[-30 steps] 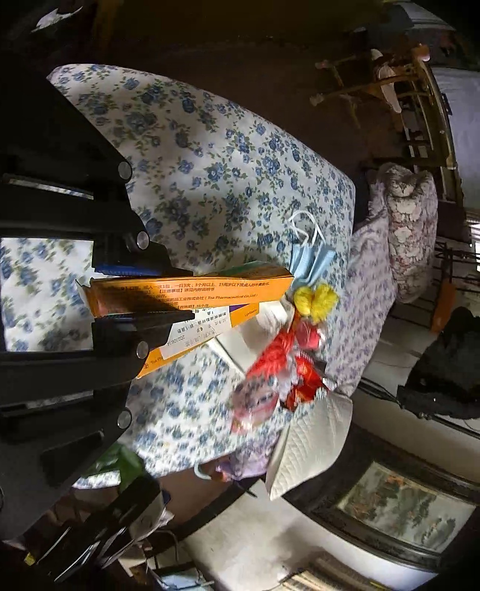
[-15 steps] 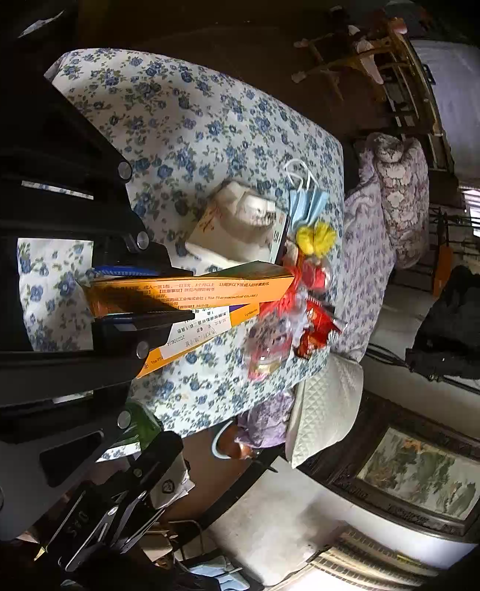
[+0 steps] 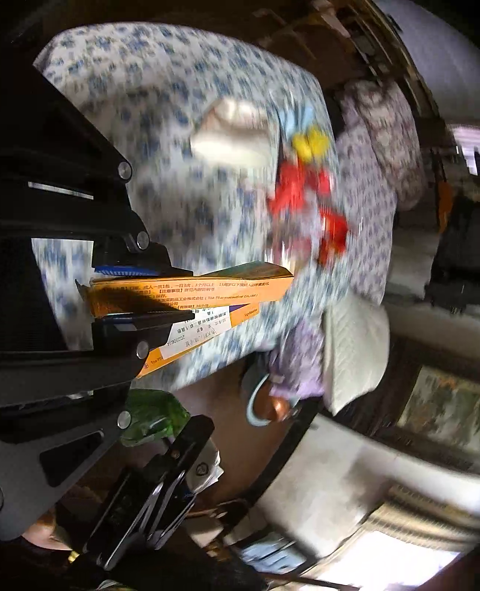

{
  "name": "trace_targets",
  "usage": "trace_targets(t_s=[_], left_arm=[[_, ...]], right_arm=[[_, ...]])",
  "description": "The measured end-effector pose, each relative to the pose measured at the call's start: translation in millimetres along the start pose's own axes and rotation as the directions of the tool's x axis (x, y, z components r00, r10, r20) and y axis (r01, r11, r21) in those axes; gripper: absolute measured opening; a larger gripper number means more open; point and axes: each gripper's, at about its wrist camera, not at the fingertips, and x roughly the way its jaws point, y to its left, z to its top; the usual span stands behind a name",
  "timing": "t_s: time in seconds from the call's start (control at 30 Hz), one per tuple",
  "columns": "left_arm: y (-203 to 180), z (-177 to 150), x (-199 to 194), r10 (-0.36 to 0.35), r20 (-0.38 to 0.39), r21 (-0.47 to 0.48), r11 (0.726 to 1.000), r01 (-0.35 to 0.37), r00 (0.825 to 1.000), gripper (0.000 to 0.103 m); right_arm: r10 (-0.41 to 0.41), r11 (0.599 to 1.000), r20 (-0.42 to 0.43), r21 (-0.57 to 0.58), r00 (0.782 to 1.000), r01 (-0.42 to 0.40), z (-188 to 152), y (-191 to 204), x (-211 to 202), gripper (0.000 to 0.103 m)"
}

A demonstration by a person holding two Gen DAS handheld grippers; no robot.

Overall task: Collect trash
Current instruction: 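Carry both items to the red wastebasket and open both tools to drop them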

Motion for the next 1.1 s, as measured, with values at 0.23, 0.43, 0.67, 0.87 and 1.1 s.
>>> trace_targets(t_s=[0.23, 0.43, 0.67, 0.87, 1.1], left_arm=[[-102, -5, 58, -0.103, -0.103, 0.125, 0.985, 0.115, 0.989, 0.017], [-179, -22, 111, -0.129, -0.203, 0.207, 0.963, 0.171, 0.971, 0.017], [-208, -37, 162, -0.085, -0.277, 0.259, 0.953, 0.159, 0.957, 0.017], [-211, -45, 194, -0.062, -0.324, 0.250, 0.957, 0.149, 0.944, 0.017], [-219, -54, 218, -0.035, -0.365, 0.272, 0.952, 0.143, 0.930, 0.017]], right_arm=[[-0.223, 0.963, -0.102, 0.133, 0.969, 0.236, -43, -131, -1, 0.075], [-0.249, 0.933, -0.216, 0.210, 0.944, 0.294, -92, -206, 51, 0.075], [-0.243, 0.885, -0.351, 0.301, 0.904, 0.355, -150, -266, 125, 0.075], [-0.219, 0.885, -0.409, 0.298, 0.886, 0.357, -172, -290, 155, 0.078], [-0.264, 0.857, -0.474, 0.283, 0.840, 0.430, -181, -303, 144, 0.081]])
